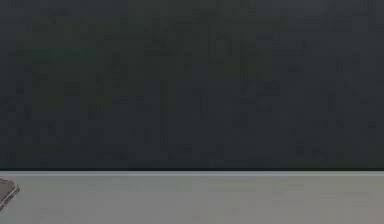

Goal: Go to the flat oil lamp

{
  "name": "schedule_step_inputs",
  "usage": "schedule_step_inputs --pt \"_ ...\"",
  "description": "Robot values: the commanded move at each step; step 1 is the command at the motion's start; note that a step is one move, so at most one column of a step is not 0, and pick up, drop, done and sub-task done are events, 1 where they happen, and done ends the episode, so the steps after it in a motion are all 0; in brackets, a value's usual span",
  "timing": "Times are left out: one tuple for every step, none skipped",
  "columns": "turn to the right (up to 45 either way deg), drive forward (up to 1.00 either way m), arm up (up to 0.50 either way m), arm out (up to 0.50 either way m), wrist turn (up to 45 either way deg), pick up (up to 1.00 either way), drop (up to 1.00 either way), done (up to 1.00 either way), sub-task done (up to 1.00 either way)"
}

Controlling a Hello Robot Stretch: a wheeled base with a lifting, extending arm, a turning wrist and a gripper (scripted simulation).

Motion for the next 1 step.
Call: schedule_step_inputs --pt "45.0 0.0 0.0 0.0 0.0 0.0 0.0 0.0 0.0"
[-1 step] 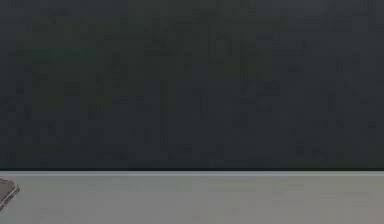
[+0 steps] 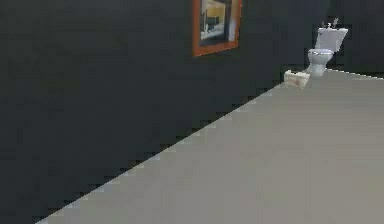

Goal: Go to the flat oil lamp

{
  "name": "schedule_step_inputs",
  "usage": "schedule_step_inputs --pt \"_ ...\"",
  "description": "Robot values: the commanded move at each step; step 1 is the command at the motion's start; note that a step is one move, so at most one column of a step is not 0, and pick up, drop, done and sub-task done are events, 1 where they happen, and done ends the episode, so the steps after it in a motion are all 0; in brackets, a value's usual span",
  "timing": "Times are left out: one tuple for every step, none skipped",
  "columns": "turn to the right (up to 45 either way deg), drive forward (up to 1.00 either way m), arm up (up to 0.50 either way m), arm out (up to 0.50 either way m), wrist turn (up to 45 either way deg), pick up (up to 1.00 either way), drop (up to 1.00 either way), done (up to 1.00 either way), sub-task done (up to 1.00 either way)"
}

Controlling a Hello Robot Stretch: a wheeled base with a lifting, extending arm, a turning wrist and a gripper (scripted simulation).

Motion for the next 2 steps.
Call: schedule_step_inputs --pt "30.0 0.0 0.0 0.0 0.0 0.0 0.0 0.0 0.0" --pt "0.0 1.0 0.0 0.0 0.0 0.0 0.0 0.0 0.0"
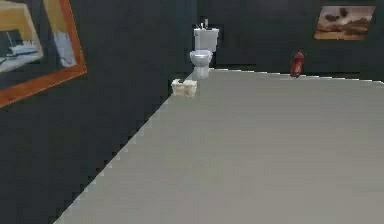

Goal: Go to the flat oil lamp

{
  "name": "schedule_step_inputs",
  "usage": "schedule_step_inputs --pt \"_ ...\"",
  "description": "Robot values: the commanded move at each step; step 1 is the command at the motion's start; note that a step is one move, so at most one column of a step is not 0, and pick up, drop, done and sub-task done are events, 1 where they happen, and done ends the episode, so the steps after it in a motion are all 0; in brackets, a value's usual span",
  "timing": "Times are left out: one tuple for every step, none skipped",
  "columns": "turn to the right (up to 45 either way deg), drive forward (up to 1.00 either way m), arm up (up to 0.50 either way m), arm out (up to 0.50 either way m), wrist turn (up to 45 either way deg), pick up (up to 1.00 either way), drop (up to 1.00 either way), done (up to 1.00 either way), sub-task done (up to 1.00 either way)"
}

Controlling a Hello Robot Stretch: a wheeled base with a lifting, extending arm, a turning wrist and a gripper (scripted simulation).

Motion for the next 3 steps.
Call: schedule_step_inputs --pt "0.0 1.0 0.0 0.0 0.0 0.0 0.0 0.0 0.0" --pt "0.0 1.0 0.0 0.0 0.0 0.0 0.0 0.0 0.0" --pt "3.0 0.0 0.0 0.0 0.0 0.0 0.0 0.0 0.0"
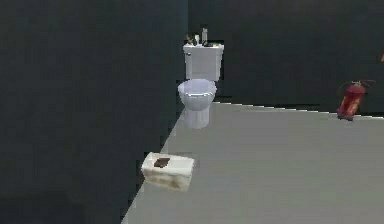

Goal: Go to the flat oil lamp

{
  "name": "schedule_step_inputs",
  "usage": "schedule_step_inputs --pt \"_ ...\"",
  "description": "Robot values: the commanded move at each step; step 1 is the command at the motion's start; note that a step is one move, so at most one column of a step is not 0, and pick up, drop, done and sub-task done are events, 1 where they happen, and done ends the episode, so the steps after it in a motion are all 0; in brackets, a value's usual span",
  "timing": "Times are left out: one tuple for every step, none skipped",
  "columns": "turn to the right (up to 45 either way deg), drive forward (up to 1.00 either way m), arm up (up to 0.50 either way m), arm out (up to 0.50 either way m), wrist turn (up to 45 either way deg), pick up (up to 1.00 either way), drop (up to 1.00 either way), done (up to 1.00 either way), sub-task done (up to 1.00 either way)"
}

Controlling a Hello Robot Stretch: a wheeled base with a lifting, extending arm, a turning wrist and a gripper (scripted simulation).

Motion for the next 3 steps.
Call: schedule_step_inputs --pt "0.0 0.55 0.0 0.0 0.0 0.0 0.0 0.0 0.0" --pt "-15.0 0.0 0.0 0.0 0.0 0.0 0.0 0.0 0.0" --pt "0.0 0.0 0.0 0.0 0.0 0.0 0.0 1.0 0.0"
